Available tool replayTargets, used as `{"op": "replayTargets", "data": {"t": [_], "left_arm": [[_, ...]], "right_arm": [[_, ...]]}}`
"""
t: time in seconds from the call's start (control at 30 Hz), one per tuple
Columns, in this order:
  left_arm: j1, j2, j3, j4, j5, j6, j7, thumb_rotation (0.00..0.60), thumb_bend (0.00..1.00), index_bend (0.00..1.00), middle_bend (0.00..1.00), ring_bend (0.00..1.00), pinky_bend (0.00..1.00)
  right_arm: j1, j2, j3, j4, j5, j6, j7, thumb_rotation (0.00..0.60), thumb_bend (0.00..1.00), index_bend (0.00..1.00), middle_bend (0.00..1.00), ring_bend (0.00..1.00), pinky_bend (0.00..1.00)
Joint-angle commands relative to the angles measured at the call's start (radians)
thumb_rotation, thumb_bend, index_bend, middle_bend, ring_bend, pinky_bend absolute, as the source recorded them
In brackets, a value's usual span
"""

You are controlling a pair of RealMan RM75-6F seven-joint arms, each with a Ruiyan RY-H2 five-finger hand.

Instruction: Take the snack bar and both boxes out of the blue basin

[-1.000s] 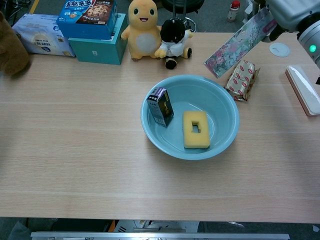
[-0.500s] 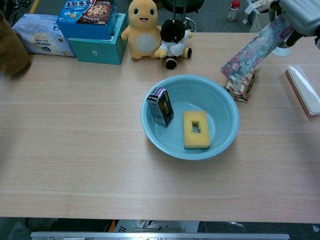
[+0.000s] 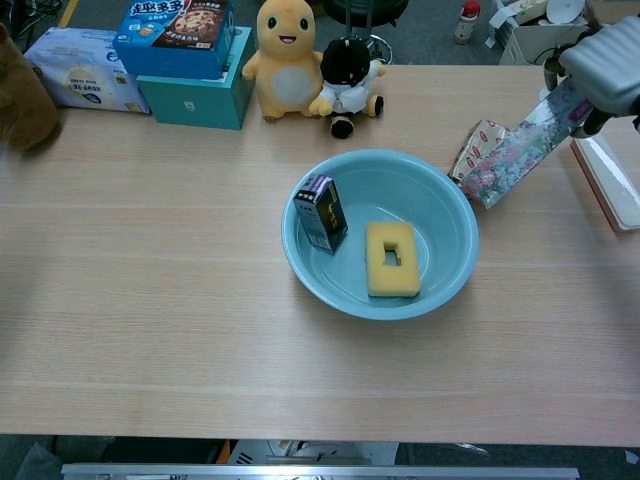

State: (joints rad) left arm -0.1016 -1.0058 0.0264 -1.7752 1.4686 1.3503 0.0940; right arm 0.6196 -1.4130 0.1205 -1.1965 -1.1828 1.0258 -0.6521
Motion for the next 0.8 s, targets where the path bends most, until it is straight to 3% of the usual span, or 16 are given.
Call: {"op": "replayTargets", "data": {"t": [0.03,0.37,0.6,0.8], "left_arm": [[0.001,-0.001,0.001,-0.001,-0.001,0.002,0.002,0.6,0.44,0.27,0.22,0.15,0.15],[0.0,0.001,0.002,-0.008,0.003,0.004,0.01,0.6,0.44,0.27,0.22,0.15,0.15],[-0.001,-0.001,0.006,-0.014,0.004,0.002,0.019,0.6,0.44,0.27,0.22,0.15,0.15],[0.005,0.004,0.009,-0.02,0.007,0.011,0.019,0.6,0.44,0.27,0.22,0.15,0.15]], "right_arm": [[0.003,0.024,0.003,-0.052,0.051,-0.026,-0.06,0.6,0.05,0.0,0.21,0.16,0.4],[-0.015,0.083,-0.021,-0.159,0.015,-0.008,-0.024,0.6,0.05,0.0,0.18,0.15,0.4],[-0.022,0.126,-0.087,-0.263,-0.152,0.005,0.067,0.6,0.05,0.0,0.18,0.15,0.4],[-0.018,0.101,-0.132,-0.301,-0.27,0.015,0.086,0.6,0.0,0.0,0.17,0.14,0.38]]}}
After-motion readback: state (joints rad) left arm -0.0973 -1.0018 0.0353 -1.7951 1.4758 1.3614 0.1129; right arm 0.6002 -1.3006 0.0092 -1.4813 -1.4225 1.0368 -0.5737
